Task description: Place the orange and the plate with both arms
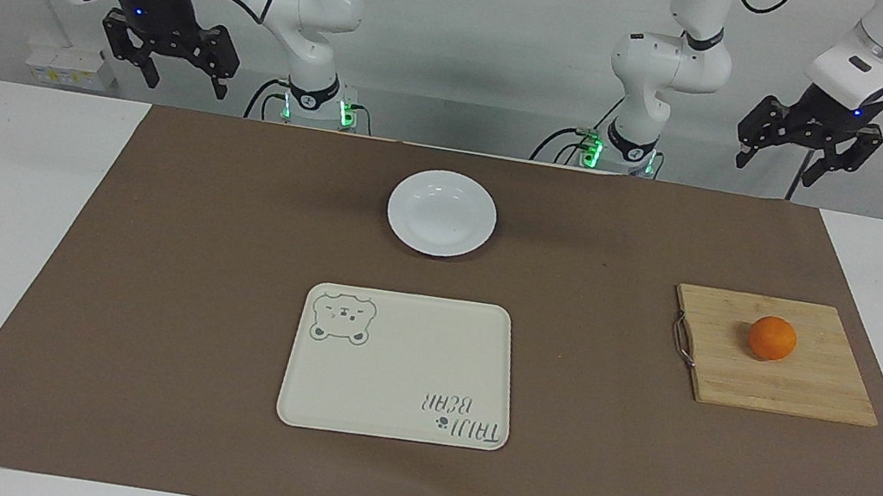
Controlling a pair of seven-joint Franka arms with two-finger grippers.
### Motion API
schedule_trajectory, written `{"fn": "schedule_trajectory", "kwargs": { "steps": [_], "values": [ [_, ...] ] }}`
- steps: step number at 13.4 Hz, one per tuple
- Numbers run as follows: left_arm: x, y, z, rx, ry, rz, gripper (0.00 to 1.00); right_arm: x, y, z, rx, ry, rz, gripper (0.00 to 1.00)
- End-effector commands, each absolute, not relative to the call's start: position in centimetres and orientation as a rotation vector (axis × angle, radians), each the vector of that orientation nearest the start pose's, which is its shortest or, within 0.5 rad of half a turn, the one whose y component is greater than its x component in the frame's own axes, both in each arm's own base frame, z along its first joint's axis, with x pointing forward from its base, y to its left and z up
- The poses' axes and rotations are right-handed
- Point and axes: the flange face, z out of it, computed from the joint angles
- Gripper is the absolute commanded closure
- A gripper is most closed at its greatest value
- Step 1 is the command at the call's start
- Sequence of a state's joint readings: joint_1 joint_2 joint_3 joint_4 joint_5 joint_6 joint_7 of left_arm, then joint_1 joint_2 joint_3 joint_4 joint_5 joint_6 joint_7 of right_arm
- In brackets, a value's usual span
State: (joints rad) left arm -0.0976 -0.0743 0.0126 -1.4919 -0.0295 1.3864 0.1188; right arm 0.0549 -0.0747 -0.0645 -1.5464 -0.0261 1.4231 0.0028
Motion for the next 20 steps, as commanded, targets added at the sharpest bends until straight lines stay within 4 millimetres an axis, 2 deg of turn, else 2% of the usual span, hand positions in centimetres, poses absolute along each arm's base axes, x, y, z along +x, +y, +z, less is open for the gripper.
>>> {"fn": "schedule_trajectory", "kwargs": {
  "steps": [1,12,18,20],
  "values": [
    [50.2,-4.5,68.4,-3.137,0.349,0.041,0.0,51.0,-1.4,66.5,-3.163,0.0,0.074,0.0],
    [50.2,-4.5,68.5,-3.137,0.351,0.036,0.0,51.0,-1.4,66.5,-3.163,0.0,0.074,0.0],
    [50.9,-4.4,68.3,-3.139,0.345,0.04,0.0,51.0,-1.4,66.5,-3.163,0.0,0.074,0.0],
    [51.8,-4.6,68.2,-3.138,0.35,0.045,0.0,51.0,-1.4,66.5,-3.163,0.0,0.074,0.0]
  ]
}}
